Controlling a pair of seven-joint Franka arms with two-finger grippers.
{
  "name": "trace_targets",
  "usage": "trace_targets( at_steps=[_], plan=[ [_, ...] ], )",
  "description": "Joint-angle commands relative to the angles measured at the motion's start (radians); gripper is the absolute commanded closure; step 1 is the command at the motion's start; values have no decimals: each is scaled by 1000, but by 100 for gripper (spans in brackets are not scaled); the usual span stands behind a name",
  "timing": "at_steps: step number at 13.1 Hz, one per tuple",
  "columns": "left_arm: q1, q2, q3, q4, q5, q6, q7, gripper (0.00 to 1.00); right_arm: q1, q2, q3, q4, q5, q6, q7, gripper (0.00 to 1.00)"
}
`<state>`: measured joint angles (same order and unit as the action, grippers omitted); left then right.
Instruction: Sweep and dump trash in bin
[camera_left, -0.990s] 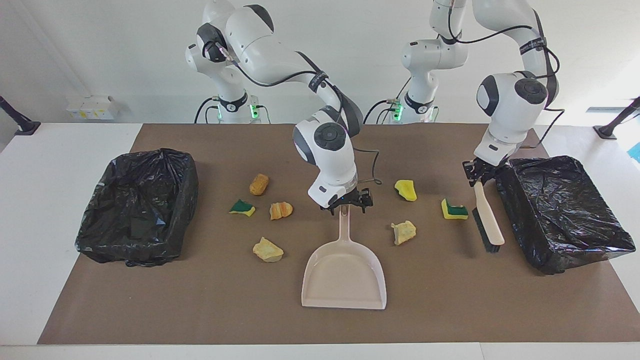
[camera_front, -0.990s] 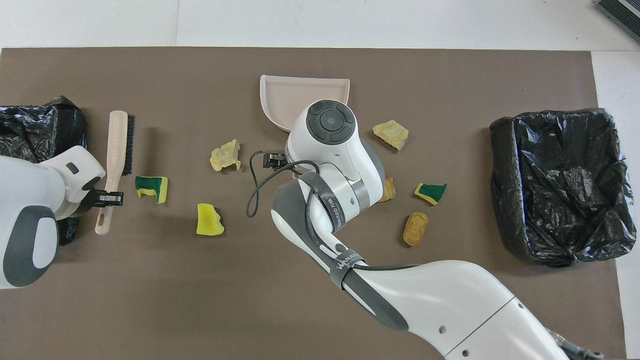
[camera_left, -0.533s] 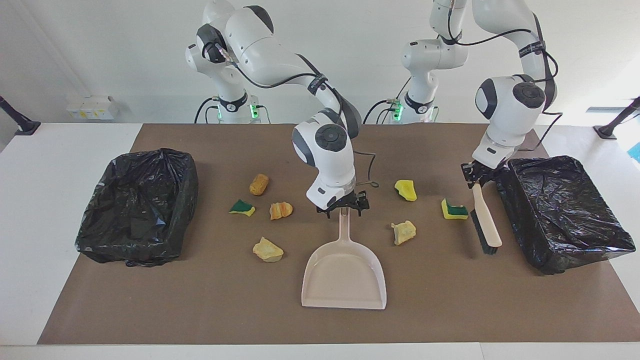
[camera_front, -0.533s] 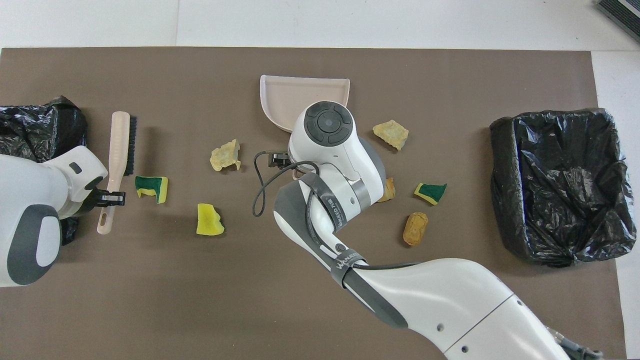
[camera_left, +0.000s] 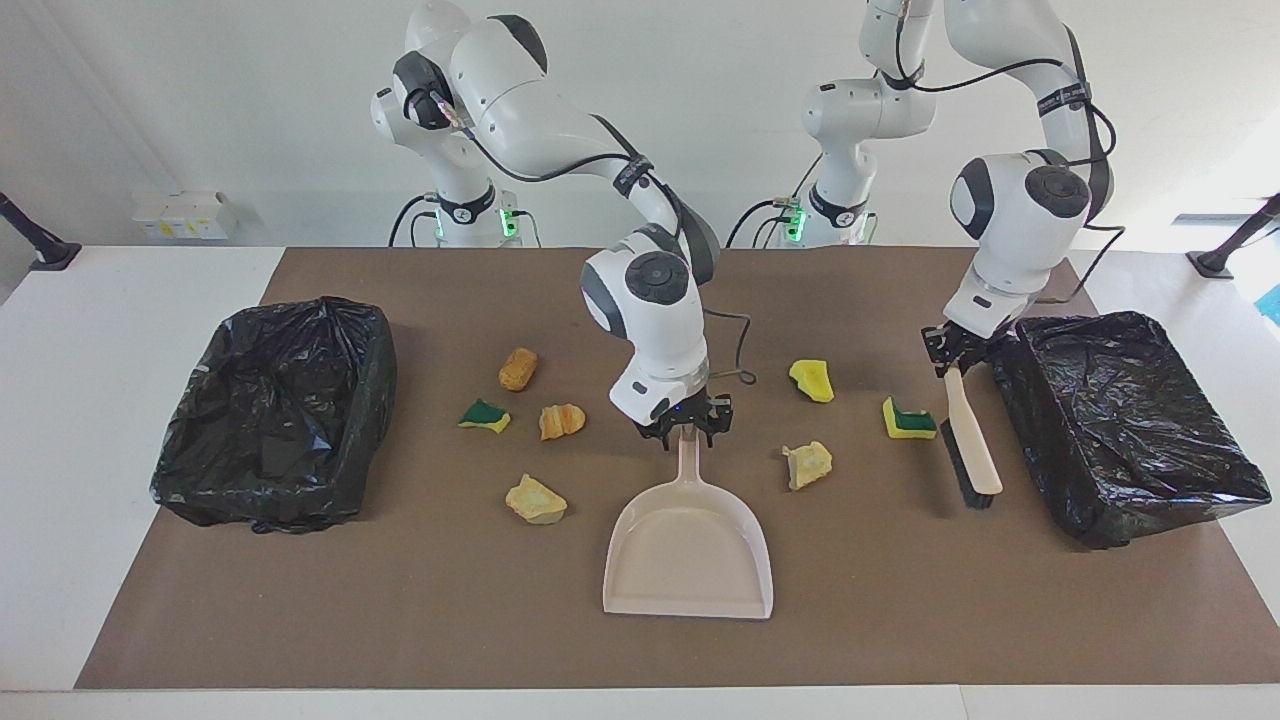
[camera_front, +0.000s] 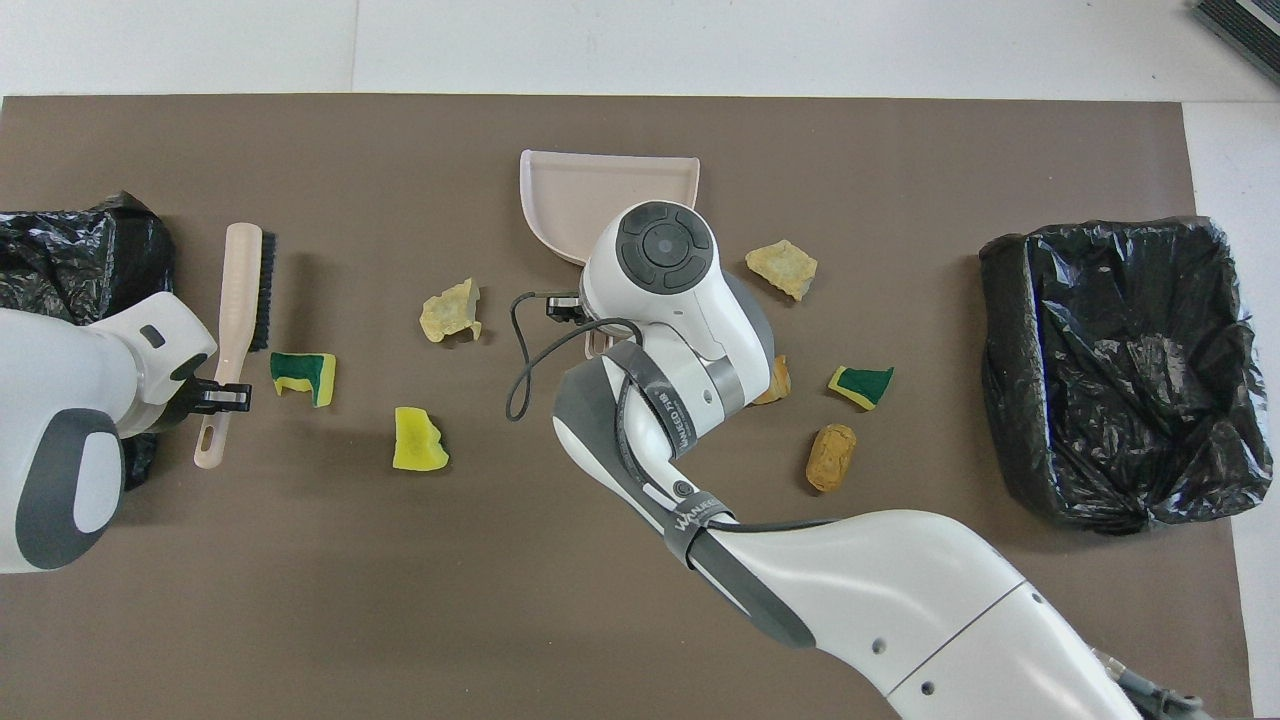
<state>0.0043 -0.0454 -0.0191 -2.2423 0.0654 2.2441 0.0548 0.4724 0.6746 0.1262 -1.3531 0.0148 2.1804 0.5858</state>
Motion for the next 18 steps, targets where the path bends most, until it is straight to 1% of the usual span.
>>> trace_targets(
  at_steps=[1, 4, 6, 7, 8, 9, 11, 12, 14, 15, 17, 18],
  plan=[
    [14, 10, -8, 16, 13, 9, 11, 100, -8, -1, 0, 29, -7, 4, 22, 100],
    [14, 12, -8, 18, 13, 12, 11, 100, -29, -30, 7, 26, -3, 1, -6, 100],
    [14, 12, -8, 18, 13, 12, 11, 100, -35, -70, 12, 16, 10, -2, -21, 100],
    [14, 12, -8, 18, 13, 14, 11, 100, -29, -105, 13, 0, 10, -14, -23, 100],
    [14, 12, -8, 18, 13, 14, 11, 100, -29, -157, 15, -45, 10, -22, -35, 100],
    [16, 12, -8, 20, 13, 14, 13, 100, -32, -212, 16, -102, 11, -24, -91, 100],
    [49, 13, -7, 20, 13, 14, 66, 100, -38, -312, 16, -206, 17, -56, -249, 100],
    [66, 13, -7, 20, 13, 14, 104, 100, -46, -345, 16, -222, 17, -101, -329, 100],
    [112, 13, -7, 13, 13, 12, 178, 100, -69, -391, 16, -227, 17, -236, -511, 100],
    [124, 18, -8, 4, 13, 14, 213, 100, -69, -405, 15, -233, 17, -284, -597, 100],
    [125, 32, -8, -14, 13, 9, 234, 100, -72, -432, 13, -285, 16, -298, -807, 100],
    [114, 25, -8, -51, 13, 17, 235, 100, -89, -455, 15, -326, 16, -309, -939, 100]
  ],
)
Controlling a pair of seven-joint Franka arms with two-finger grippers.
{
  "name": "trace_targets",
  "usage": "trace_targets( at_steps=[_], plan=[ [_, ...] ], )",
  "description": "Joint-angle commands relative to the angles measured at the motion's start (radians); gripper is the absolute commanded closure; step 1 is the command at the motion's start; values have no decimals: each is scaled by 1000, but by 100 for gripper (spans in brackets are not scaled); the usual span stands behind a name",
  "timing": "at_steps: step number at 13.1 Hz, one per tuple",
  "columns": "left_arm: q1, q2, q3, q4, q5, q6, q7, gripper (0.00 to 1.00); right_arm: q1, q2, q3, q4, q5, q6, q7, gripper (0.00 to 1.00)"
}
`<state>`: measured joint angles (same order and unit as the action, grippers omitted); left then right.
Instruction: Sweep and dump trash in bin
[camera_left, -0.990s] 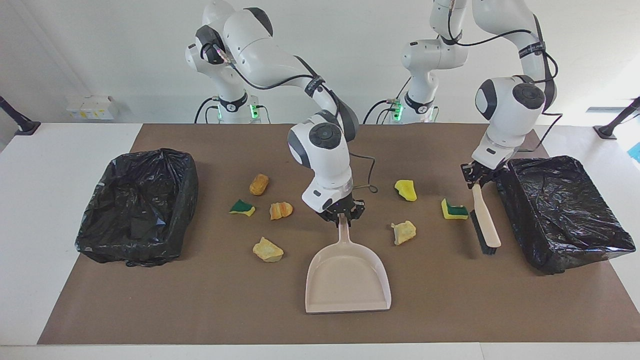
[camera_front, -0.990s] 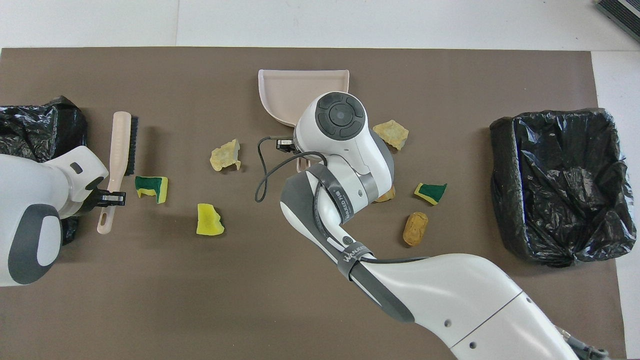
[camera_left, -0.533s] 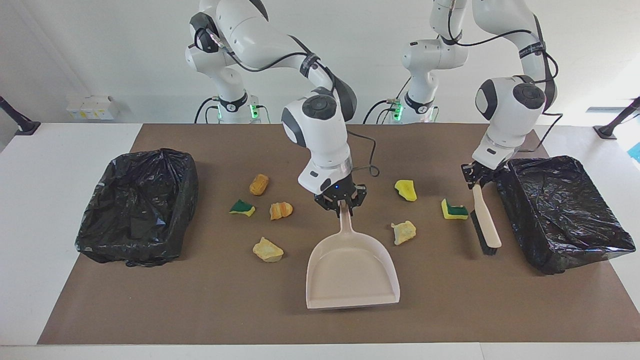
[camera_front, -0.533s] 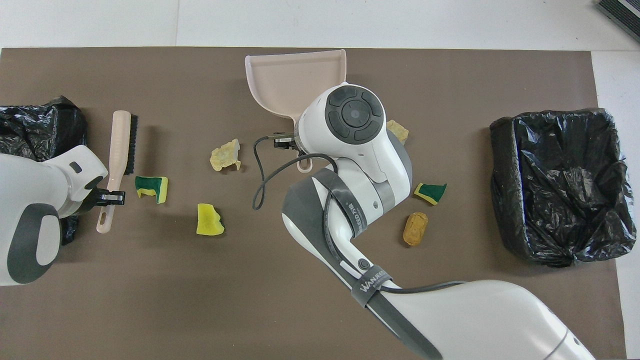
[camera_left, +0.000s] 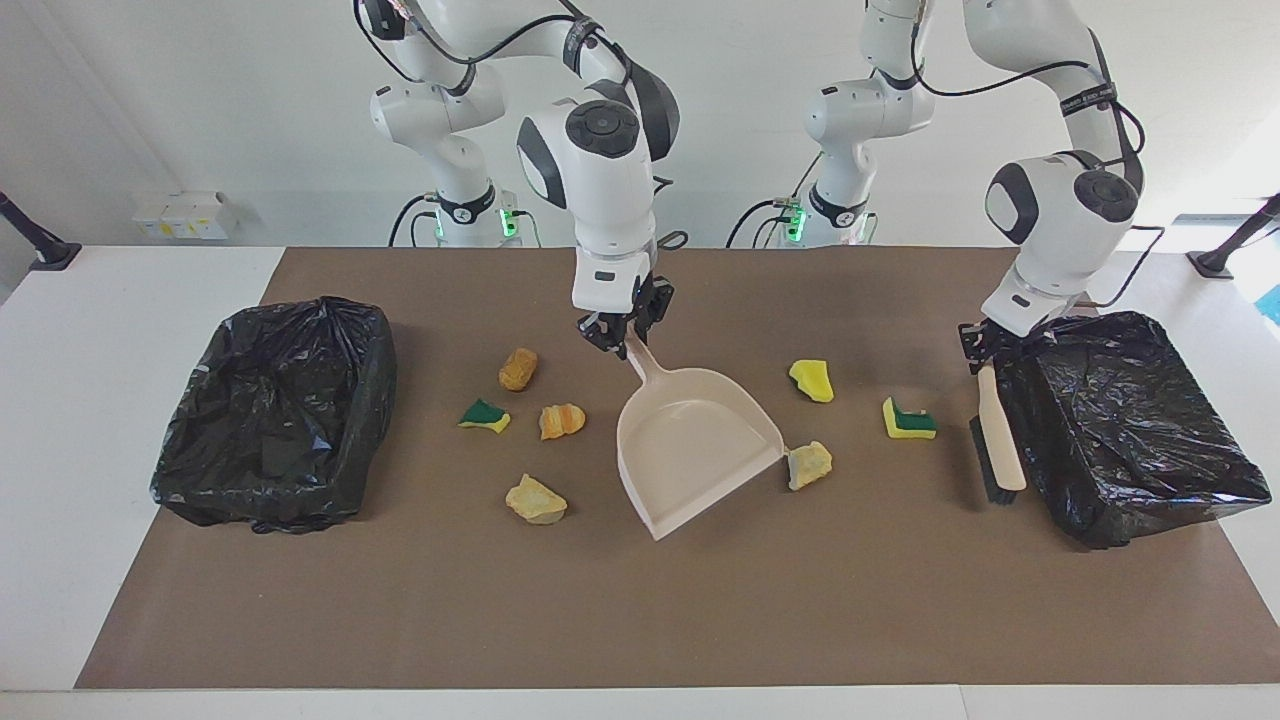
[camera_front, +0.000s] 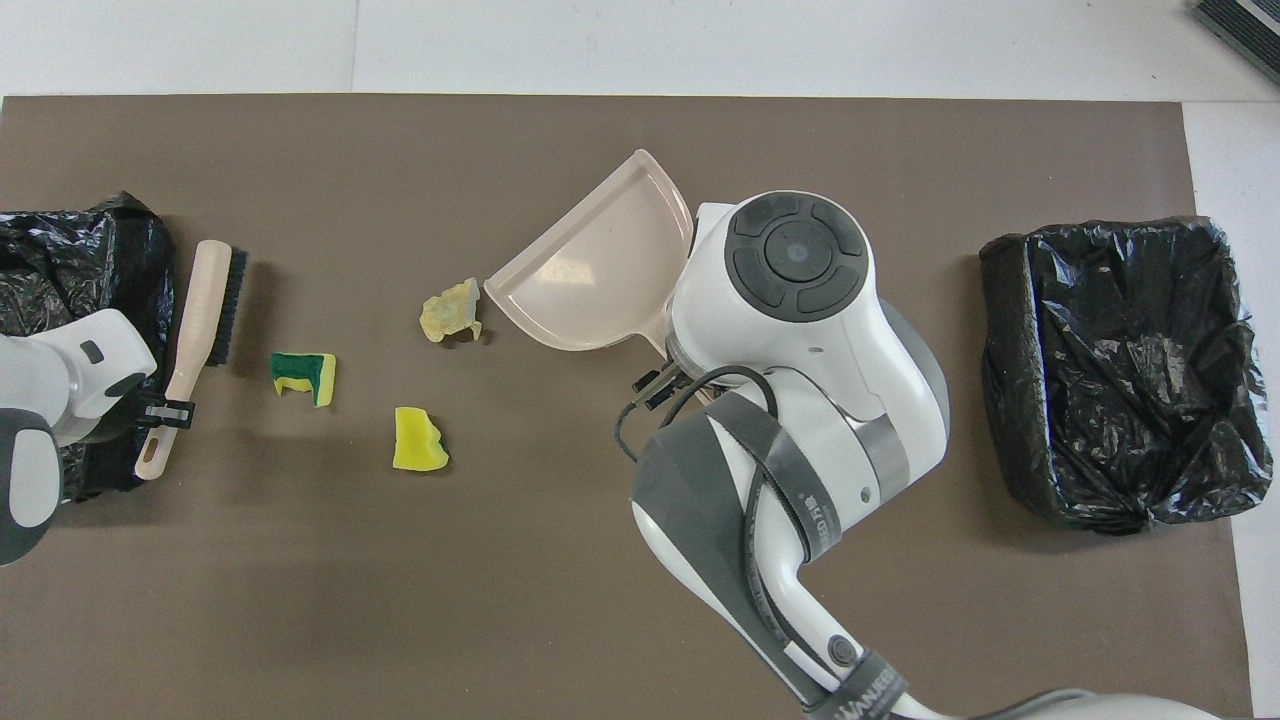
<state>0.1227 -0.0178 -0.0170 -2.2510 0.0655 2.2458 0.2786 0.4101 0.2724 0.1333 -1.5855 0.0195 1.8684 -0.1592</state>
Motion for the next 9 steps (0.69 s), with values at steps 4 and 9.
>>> trace_targets(
  at_steps=[4, 9],
  plan=[
    [-58, -45, -15, -128, 11, 48, 7, 100, -57, -130, 6, -240, 5, -37, -523, 100],
    [-187, -45, -17, -128, -1, 38, -109, 100, -79, -150, 6, -321, -59, -26, -827, 100]
  ],
)
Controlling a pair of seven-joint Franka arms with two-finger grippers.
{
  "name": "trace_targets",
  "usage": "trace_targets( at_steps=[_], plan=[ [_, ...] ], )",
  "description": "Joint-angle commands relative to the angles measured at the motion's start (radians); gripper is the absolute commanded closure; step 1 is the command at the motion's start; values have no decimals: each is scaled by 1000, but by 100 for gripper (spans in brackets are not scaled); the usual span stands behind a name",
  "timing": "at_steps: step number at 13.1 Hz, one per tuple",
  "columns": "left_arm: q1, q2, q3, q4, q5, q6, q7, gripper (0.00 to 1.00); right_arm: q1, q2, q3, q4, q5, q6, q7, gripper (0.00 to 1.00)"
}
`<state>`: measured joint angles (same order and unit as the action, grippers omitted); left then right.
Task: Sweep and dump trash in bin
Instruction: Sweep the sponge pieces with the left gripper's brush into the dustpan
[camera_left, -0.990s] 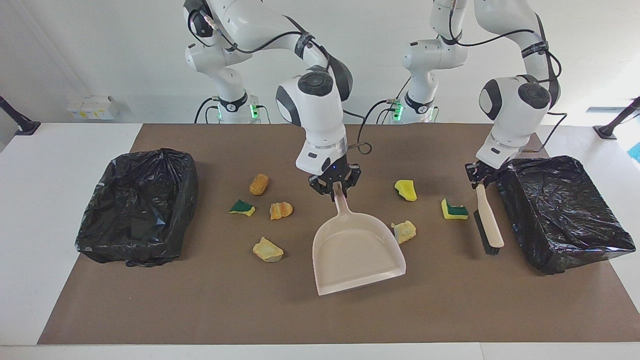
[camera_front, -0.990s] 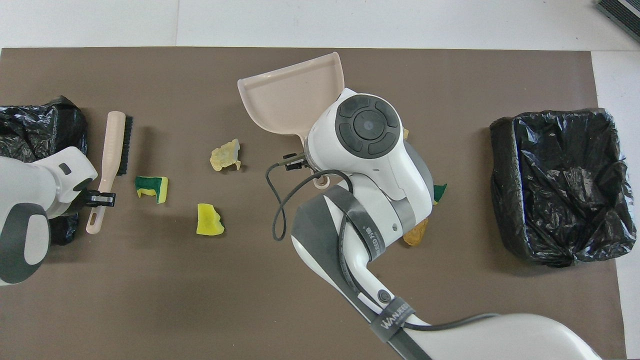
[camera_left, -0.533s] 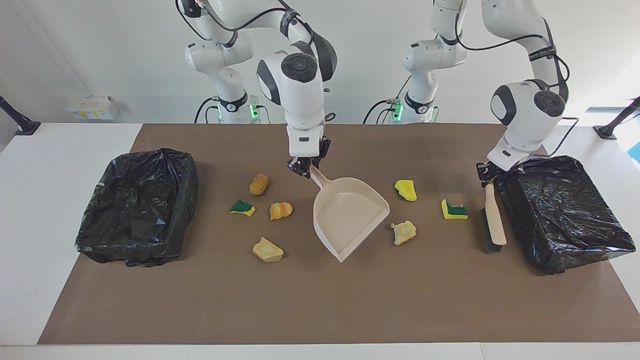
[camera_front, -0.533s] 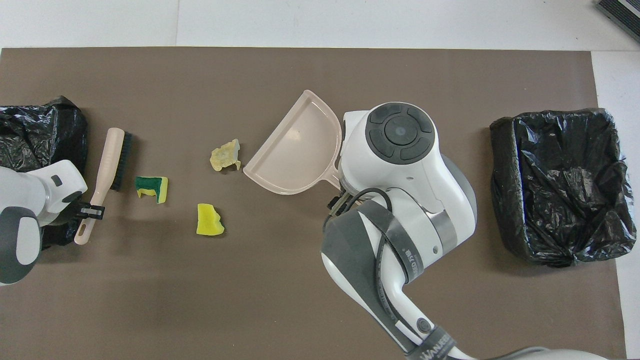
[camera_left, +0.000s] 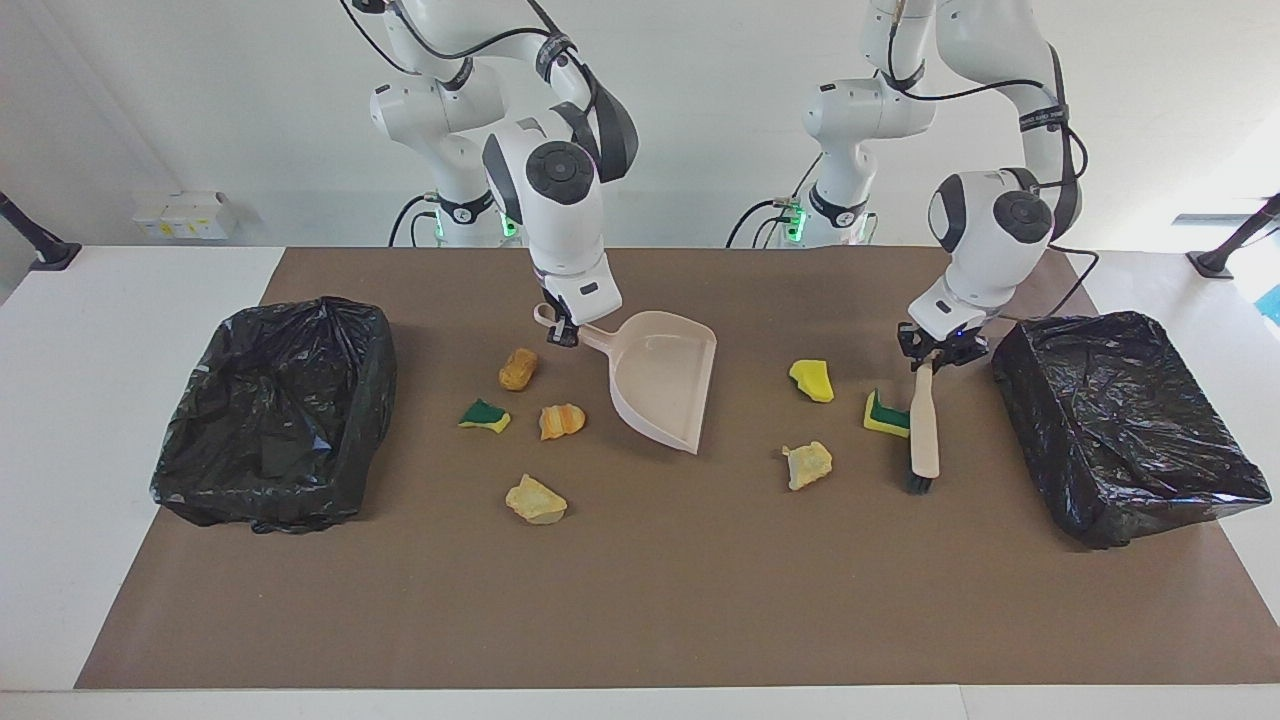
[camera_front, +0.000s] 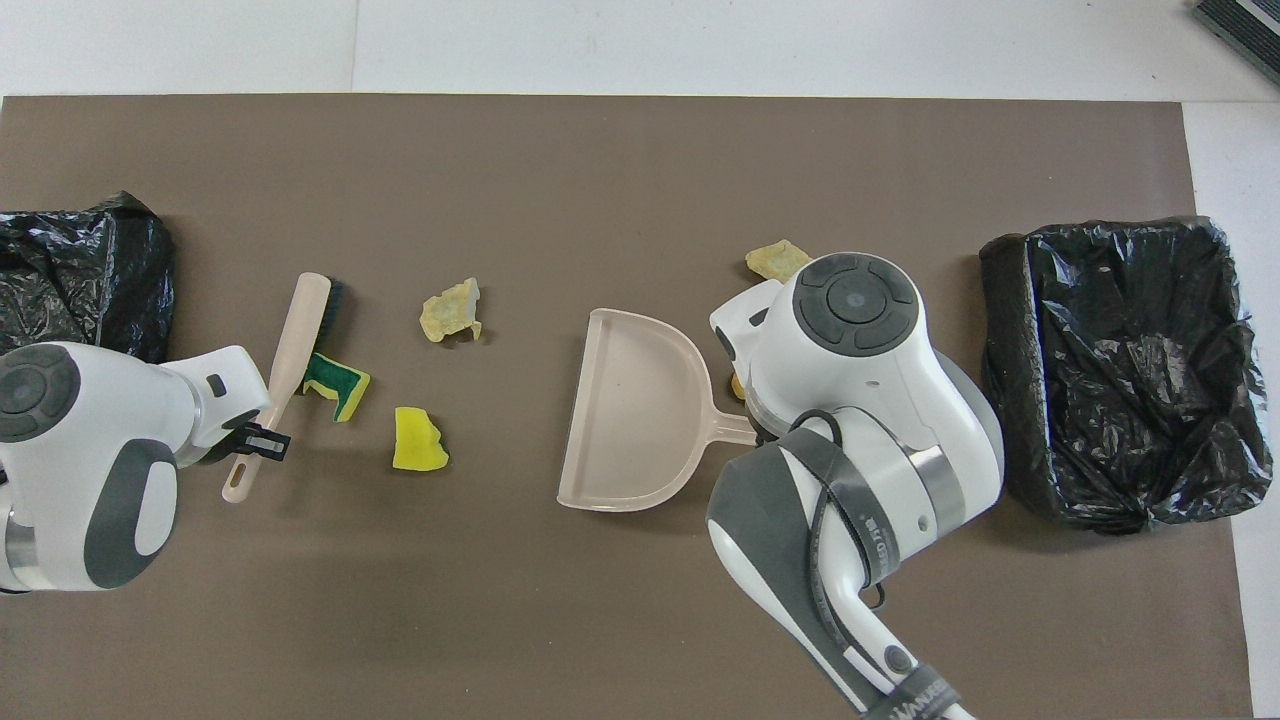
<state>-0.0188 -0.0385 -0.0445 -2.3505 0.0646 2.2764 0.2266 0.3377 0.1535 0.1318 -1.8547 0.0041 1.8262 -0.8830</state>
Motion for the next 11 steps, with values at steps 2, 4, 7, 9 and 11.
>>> trace_targets(
  at_steps=[2, 4, 7, 9, 11],
  plan=[
    [-111, -20, 11, -29, -2, 5, -154, 100, 21, -22, 9, -55, -78, 36, -123, 100],
    [-185, 3, 11, -26, -3, 15, -257, 100, 32, -20, 9, -60, -87, 54, -120, 100],
    [-256, 14, 11, -10, -67, 15, -257, 100, 47, -25, 11, -106, -56, 51, 69, 100],
    [-303, 12, 11, -9, -71, 12, -233, 100, 63, -29, 11, -117, -44, 50, 156, 100],
    [-320, 12, 12, 6, -71, -8, -103, 100, 64, -26, 11, -120, -29, 54, 171, 100]
  ],
)
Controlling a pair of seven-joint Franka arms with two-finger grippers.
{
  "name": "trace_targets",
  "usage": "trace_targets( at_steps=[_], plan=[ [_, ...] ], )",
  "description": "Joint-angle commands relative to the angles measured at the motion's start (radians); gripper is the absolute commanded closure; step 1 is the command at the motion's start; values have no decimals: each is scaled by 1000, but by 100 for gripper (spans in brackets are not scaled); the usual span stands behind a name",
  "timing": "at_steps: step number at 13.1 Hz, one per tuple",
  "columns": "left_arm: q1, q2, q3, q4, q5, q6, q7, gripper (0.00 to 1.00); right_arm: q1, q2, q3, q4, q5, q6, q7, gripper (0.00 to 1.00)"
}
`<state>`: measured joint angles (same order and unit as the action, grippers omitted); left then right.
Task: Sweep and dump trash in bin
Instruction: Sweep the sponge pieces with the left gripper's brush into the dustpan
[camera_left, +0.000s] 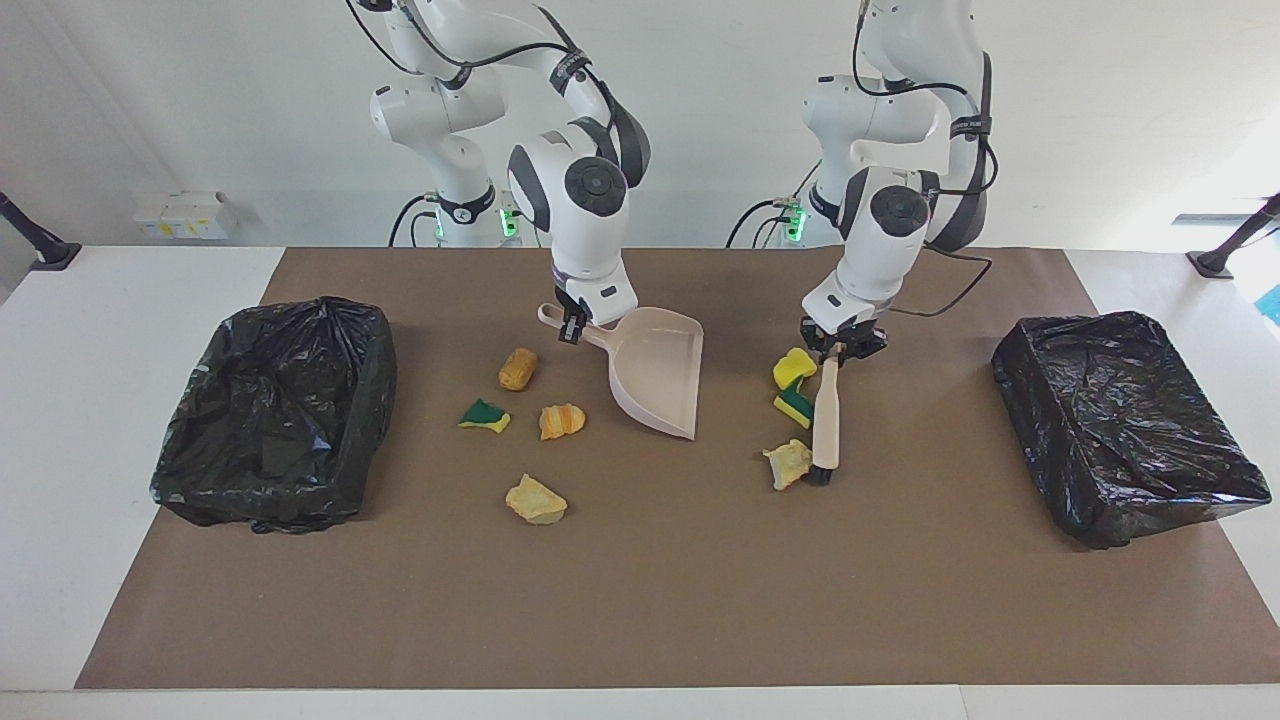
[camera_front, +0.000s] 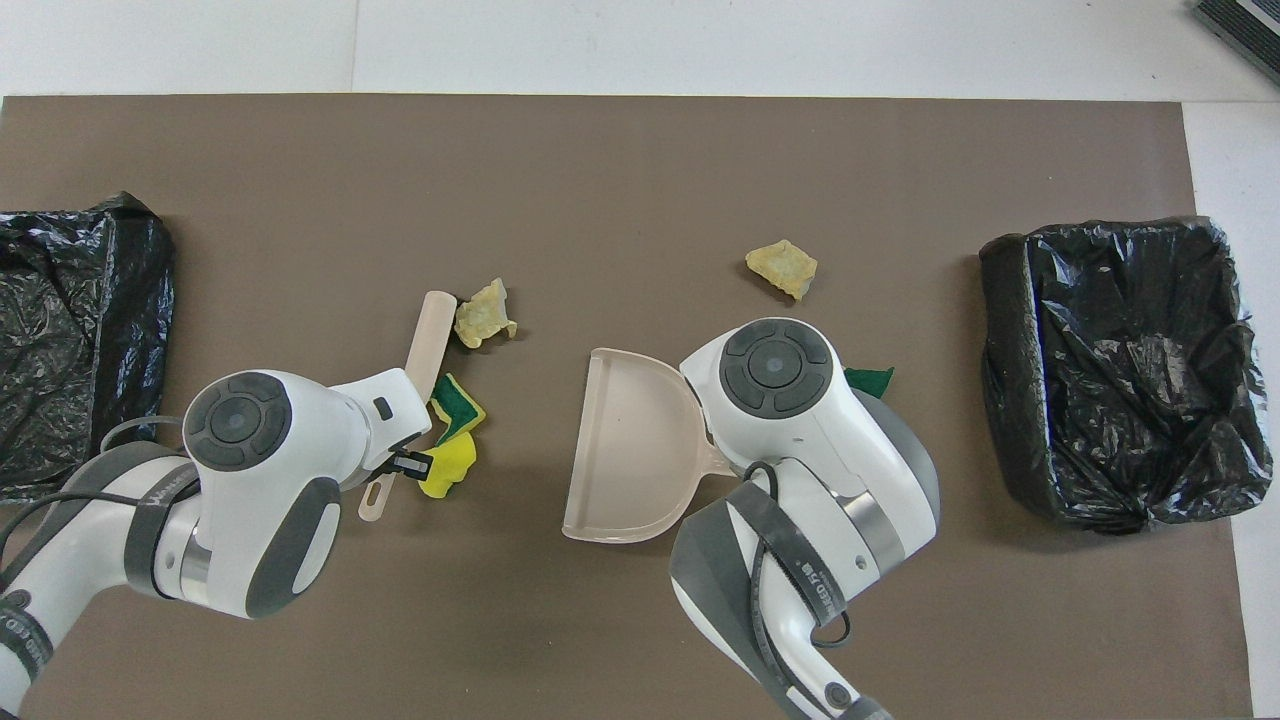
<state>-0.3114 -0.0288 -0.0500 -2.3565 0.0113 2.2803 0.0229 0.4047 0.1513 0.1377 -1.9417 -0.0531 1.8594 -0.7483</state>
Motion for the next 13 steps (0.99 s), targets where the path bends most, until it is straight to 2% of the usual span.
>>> trace_targets(
  at_steps=[1, 2, 4, 5, 6, 10, 13],
  plan=[
    [-20, 15, 21, 43, -17, -39, 150, 100, -3, -21, 5, -48, 32, 27, 43, 100],
    [-12, 41, 21, 101, -16, -89, 190, 100, -3, -21, 5, -49, 32, 40, 38, 100],
    [33, 146, 22, 307, -8, -230, 250, 100, -3, -19, 5, -48, 33, 43, 41, 100],
    [46, 197, 22, 400, -5, -264, 290, 100, -3, -21, 5, -48, 33, 34, 35, 100],
    [52, 223, 22, 446, -5, -263, 333, 100, -3, -19, 5, -45, 33, 30, 29, 100],
    [43, 279, 22, 439, 10, -163, 380, 100, -4, -24, 5, -52, 32, 35, 11, 100],
    [8, 239, 22, 378, 39, -241, 503, 100, -4, -22, 5, -49, 29, 32, 7, 100]
  ],
)
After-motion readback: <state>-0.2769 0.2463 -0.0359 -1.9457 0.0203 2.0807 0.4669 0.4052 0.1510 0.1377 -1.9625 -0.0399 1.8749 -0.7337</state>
